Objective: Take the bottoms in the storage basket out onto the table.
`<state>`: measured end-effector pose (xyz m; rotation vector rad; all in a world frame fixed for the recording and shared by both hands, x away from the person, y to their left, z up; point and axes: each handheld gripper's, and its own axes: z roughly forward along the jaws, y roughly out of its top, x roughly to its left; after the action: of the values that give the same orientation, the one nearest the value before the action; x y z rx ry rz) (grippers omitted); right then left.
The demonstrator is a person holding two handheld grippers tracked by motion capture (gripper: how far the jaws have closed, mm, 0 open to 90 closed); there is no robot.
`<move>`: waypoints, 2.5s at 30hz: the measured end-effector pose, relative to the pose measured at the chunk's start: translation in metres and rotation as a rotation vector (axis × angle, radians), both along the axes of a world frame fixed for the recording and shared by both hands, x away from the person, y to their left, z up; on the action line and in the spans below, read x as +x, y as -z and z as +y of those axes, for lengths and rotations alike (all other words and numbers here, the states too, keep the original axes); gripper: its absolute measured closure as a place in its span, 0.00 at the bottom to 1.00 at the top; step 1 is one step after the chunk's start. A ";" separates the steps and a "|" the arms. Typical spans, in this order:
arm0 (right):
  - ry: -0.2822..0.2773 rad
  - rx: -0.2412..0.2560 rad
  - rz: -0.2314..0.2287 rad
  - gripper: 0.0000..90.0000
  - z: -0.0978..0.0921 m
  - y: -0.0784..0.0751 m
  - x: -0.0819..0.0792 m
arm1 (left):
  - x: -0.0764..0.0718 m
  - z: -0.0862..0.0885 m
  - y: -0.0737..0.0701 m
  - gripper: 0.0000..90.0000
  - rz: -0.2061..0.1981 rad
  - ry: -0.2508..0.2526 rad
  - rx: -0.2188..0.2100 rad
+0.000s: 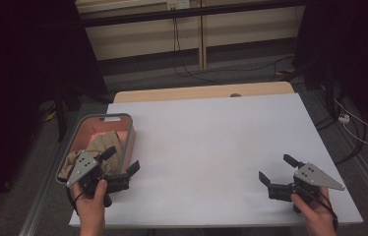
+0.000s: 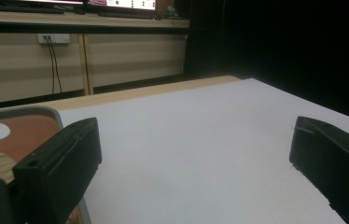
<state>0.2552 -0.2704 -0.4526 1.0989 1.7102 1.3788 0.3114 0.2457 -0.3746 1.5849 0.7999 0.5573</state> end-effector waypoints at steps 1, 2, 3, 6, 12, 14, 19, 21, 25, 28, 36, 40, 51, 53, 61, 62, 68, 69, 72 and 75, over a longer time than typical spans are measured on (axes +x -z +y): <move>-0.003 -0.003 0.001 0.01 0.001 0.000 0.000 | 0.002 0.001 -0.002 0.02 0.000 -0.007 -0.015; -0.006 -0.004 0.001 0.01 0.001 0.000 0.000 | 0.007 0.005 -0.007 0.02 -0.003 -0.016 -0.027; -0.009 -0.008 -0.002 0.01 0.001 0.000 0.000 | 0.009 0.007 -0.009 0.02 -0.009 -0.022 -0.023; -0.012 -0.007 -0.003 0.01 0.001 -0.001 -0.001 | 0.015 0.012 -0.017 0.02 -0.020 -0.036 -0.008; -0.011 -0.003 0.004 0.01 -0.001 0.000 0.000 | 0.029 0.025 -0.025 0.02 -0.022 -0.059 0.028; -0.013 -0.003 0.004 0.01 -0.001 0.000 0.000 | 0.035 0.029 -0.024 0.02 -0.016 -0.073 0.030; -0.020 -0.005 0.001 0.01 0.000 0.000 0.000 | 0.046 0.040 -0.022 0.02 0.001 -0.105 0.049; -0.025 -0.003 -0.003 0.01 -0.001 0.000 0.000 | 0.051 0.043 -0.022 0.02 0.010 -0.120 0.059; -0.022 -0.004 0.000 0.01 -0.001 0.000 0.001 | 0.059 0.049 -0.023 0.02 0.017 -0.128 0.069; -0.022 -0.005 -0.002 0.01 -0.002 0.000 0.001 | 0.064 0.054 -0.021 0.02 0.032 -0.140 0.063; -0.023 -0.008 -0.002 0.01 -0.002 -0.001 -0.001 | 0.079 0.066 -0.013 0.02 0.074 -0.183 0.087; -0.030 0.001 -0.005 0.01 -0.002 -0.001 -0.001 | 0.085 0.075 -0.006 0.02 0.115 -0.208 0.102; -0.035 -0.004 0.001 0.01 0.000 0.000 -0.001 | 0.101 0.081 0.007 0.03 0.210 -0.257 0.192; -0.036 -0.006 0.000 0.01 0.000 0.000 -0.001 | 0.104 0.081 0.011 0.03 0.235 -0.269 0.225; -0.047 -0.008 0.006 0.01 0.001 0.000 -0.001 | 0.119 0.081 0.031 0.03 0.383 -0.269 0.283; -0.050 -0.007 0.006 0.01 0.002 0.000 -0.001 | 0.120 0.082 0.033 0.02 0.402 -0.272 0.263; -0.056 -0.012 0.010 0.01 0.003 0.001 0.000 | 0.126 0.087 0.042 0.00 0.470 -0.261 0.239; -0.057 -0.014 0.010 0.01 0.003 0.001 0.000 | 0.126 0.086 0.042 0.00 0.472 -0.259 0.248; -0.062 -0.012 0.010 0.01 0.003 0.001 -0.001 | 0.127 0.084 0.044 0.00 0.483 -0.252 0.274; -0.064 -0.023 0.010 0.01 0.003 0.001 -0.001 | 0.129 0.082 0.046 0.00 0.506 -0.241 0.294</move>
<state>0.2547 -0.2674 -0.4533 1.0483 1.7779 1.3918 0.4407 0.3276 -0.4203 1.9490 1.3499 0.4628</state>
